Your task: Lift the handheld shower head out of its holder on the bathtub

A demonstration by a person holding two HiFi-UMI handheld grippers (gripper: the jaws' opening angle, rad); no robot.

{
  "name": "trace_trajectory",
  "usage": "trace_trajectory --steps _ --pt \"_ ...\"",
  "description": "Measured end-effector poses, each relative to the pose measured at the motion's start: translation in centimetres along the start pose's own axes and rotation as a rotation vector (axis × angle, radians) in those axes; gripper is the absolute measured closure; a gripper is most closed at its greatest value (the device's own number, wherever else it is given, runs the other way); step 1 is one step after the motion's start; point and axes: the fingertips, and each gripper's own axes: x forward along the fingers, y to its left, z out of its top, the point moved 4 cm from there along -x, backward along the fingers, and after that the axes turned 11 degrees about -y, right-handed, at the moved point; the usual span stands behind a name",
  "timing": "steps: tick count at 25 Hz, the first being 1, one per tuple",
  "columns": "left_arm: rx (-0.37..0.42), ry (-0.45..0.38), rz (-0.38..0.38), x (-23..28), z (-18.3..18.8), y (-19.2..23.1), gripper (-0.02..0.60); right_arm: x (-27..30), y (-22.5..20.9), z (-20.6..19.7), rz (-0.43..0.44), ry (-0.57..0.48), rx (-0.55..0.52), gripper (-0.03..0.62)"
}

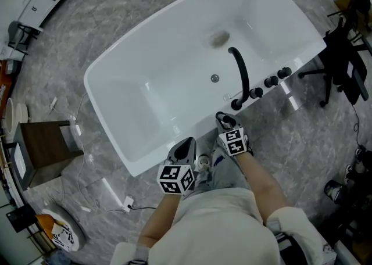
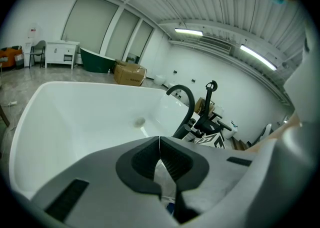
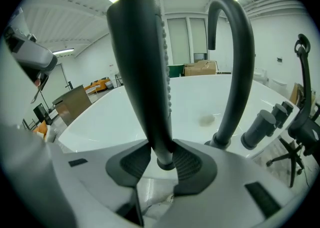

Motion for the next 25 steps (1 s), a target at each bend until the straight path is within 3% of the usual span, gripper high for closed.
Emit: trace_trajectory --steps 25 --pt "0.025 -0.055 -0.058 -6.3 -0.5 -1.6 0.56 -8.4 3.5 5.0 -0.058 -0.199 -0.046 0.452"
